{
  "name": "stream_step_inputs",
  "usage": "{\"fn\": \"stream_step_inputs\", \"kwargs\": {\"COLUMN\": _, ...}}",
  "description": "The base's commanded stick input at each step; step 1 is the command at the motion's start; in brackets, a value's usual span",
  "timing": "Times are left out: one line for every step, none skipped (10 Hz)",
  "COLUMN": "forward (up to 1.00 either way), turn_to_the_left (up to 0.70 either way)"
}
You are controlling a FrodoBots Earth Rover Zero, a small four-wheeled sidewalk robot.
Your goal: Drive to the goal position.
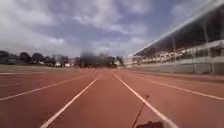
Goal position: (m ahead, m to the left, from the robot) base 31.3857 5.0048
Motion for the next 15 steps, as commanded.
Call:
{"fn": "stream_step_inputs", "kwargs": {"forward": 0.70, "turn_to_the_left": -0.35}}
{"fn": "stream_step_inputs", "kwargs": {"forward": 0.70, "turn_to_the_left": -0.35}}
{"fn": "stream_step_inputs", "kwargs": {"forward": 0.70, "turn_to_the_left": -0.35}}
{"fn": "stream_step_inputs", "kwargs": {"forward": 0.70, "turn_to_the_left": -0.35}}
{"fn": "stream_step_inputs", "kwargs": {"forward": 0.70, "turn_to_the_left": 0.00}}
{"fn": "stream_step_inputs", "kwargs": {"forward": 0.70, "turn_to_the_left": 0.00}}
{"fn": "stream_step_inputs", "kwargs": {"forward": 0.70, "turn_to_the_left": 0.00}}
{"fn": "stream_step_inputs", "kwargs": {"forward": 0.70, "turn_to_the_left": 0.00}}
{"fn": "stream_step_inputs", "kwargs": {"forward": 0.70, "turn_to_the_left": 0.00}}
{"fn": "stream_step_inputs", "kwargs": {"forward": 0.70, "turn_to_the_left": 0.00}}
{"fn": "stream_step_inputs", "kwargs": {"forward": 0.70, "turn_to_the_left": 0.00}}
{"fn": "stream_step_inputs", "kwargs": {"forward": 0.70, "turn_to_the_left": 0.00}}
{"fn": "stream_step_inputs", "kwargs": {"forward": 0.70, "turn_to_the_left": 0.00}}
{"fn": "stream_step_inputs", "kwargs": {"forward": 0.70, "turn_to_the_left": 0.00}}
{"fn": "stream_step_inputs", "kwargs": {"forward": 0.70, "turn_to_the_left": 0.00}}
